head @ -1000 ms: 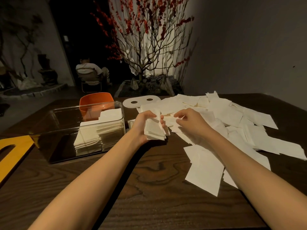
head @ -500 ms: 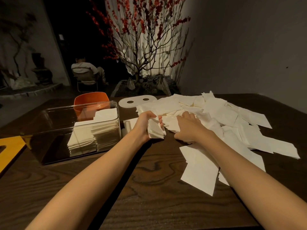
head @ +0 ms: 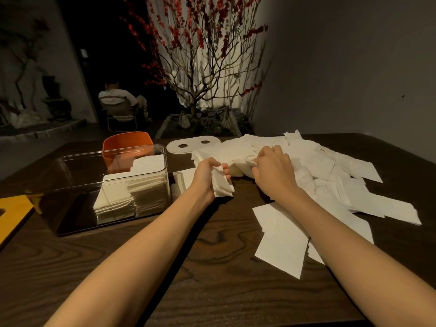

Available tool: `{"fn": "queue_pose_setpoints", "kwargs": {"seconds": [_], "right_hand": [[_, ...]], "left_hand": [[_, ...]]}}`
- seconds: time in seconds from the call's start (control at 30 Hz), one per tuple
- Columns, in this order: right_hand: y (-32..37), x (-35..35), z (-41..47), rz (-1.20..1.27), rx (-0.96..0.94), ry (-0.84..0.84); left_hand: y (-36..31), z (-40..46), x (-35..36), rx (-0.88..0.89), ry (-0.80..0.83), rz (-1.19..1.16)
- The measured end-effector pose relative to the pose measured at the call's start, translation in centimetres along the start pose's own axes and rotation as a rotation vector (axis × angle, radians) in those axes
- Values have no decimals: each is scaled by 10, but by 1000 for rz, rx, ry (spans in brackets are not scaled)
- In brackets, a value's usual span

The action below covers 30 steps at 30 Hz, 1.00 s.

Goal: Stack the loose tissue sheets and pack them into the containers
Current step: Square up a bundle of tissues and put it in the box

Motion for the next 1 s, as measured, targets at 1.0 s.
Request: {"fn": "queue_pose_setpoints", "kwargs": {"seconds": [1.0], "right_hand": [[-5, 18, -2, 2088, 572, 555]], "left_hand": [[15, -19, 5, -125, 54, -51]]}}
Point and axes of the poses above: each hand's wrist, its own z-axis towards the middle knuckle, its own x-axis out of the palm, y = z × x, the point moved 5 cm from there along z, towards the middle knuckle, and after that the axes turned 1 degree about -z, right-handed, at the moved point
